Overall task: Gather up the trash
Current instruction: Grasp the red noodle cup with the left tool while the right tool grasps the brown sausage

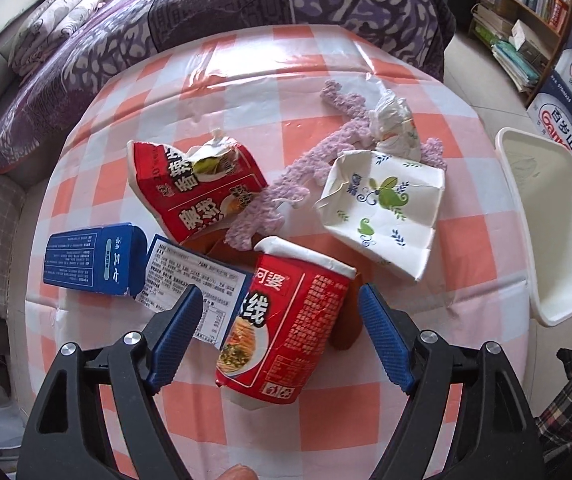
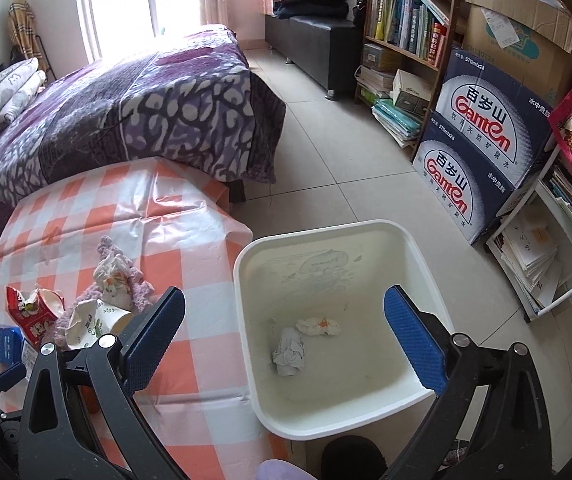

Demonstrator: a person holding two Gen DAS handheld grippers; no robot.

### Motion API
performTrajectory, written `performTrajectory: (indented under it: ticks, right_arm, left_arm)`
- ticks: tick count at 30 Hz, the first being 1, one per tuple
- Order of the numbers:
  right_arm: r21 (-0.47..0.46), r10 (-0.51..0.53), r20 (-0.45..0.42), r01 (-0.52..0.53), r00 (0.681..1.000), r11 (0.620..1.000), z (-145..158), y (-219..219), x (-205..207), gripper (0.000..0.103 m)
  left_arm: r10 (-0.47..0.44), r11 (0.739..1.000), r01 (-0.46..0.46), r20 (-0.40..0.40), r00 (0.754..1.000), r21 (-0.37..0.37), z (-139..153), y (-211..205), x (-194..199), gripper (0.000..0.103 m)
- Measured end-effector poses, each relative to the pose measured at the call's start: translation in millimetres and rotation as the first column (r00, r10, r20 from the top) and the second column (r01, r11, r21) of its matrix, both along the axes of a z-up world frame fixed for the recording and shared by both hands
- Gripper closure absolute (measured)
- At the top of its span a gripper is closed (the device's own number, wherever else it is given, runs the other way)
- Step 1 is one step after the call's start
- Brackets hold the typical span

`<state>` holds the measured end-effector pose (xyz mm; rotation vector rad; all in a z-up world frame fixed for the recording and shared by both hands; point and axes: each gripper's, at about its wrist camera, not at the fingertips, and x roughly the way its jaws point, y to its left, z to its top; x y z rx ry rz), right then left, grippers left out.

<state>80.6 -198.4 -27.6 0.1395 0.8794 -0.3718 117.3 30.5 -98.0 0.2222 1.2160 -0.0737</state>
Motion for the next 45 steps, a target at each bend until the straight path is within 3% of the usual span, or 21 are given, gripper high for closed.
performTrajectory:
  ticks: [7,8,9,10,15,22,27,34,37,40,42,45]
  right_arm:
    - [0.060,0.120,-0.092,-0.115,0.988,0.992,-24.2,36.7,18.0,0.007]
    - [0.071,0.135,-0.107,-0.128,0.985,0.989,-28.2,41.3,20.5,0.007]
    - [0.081,0.151,-0.123,-0.142,0.981,0.987,-32.5,46.7,22.7,0.007]
    - [0.087,0.163,-0.135,-0.152,0.977,0.985,-35.4,50.7,25.1,0.007]
    - [0.081,0.232,-0.156,-0.221,0.960,0.972,-44.8,77.8,30.0,0.007]
    - [0.088,0.371,-0.199,-0.361,0.907,0.929,-55.1,121.9,20.8,0.009]
    - [0.249,0.419,-0.245,-0.361,0.874,0.899,-74.5,146.3,16.0,0.032]
    - [0.310,0.372,-0.268,-0.286,0.889,0.907,-95.5,167.3,26.0,0.040]
    - [0.311,0.363,-0.286,-0.272,0.887,0.911,-104.9,174.8,30.2,0.045]
    - [0.253,0.356,-0.282,-0.289,0.891,0.923,-106.4,184.3,31.0,0.051]
    - [0.211,0.353,-0.288,-0.301,0.890,0.930,-106.0,189.8,32.4,0.068]
    - [0.168,0.362,-0.280,-0.326,0.889,0.930,-105.2,193.6,32.0,0.075]
  left_arm:
    - [0.022,0.994,-0.032,-0.100,0.995,-0.105,-18.0,26.1,4.0,0.025]
    - [0.017,0.993,-0.030,-0.110,0.994,-0.115,-20.3,28.1,3.4,0.029]
    - [0.013,0.992,-0.027,-0.117,0.993,-0.124,-21.5,29.4,3.0,0.039]
    - [0.009,0.992,-0.023,-0.119,0.993,-0.123,-21.9,30.9,2.1,0.040]
    - [0.006,0.987,-0.020,-0.087,0.996,-0.158,-9.3,45.3,-4.6,0.055]
    - [0.134,0.961,-0.127,0.015,0.991,-0.246,31.4,99.7,-11.6,0.058]
    - [0.226,0.934,-0.193,0.079,0.971,-0.301,57.7,132.1,-14.2,0.058]
    - [0.260,0.927,-0.221,0.096,0.961,-0.303,62.1,145.7,-18.2,0.058]
    - [0.266,0.925,-0.227,0.095,0.959,-0.304,61.3,151.4,-19.3,0.058]
    - [0.281,0.919,-0.240,0.092,0.955,-0.313,60.7,159.1,-21.3,0.058]
    - [0.293,0.916,-0.252,0.092,0.952,-0.312,60.0,162.6,-21.7,0.058]
    - [0.312,0.910,-0.269,0.094,0.945,-0.316,60.4,167.8,-21.4,0.058]
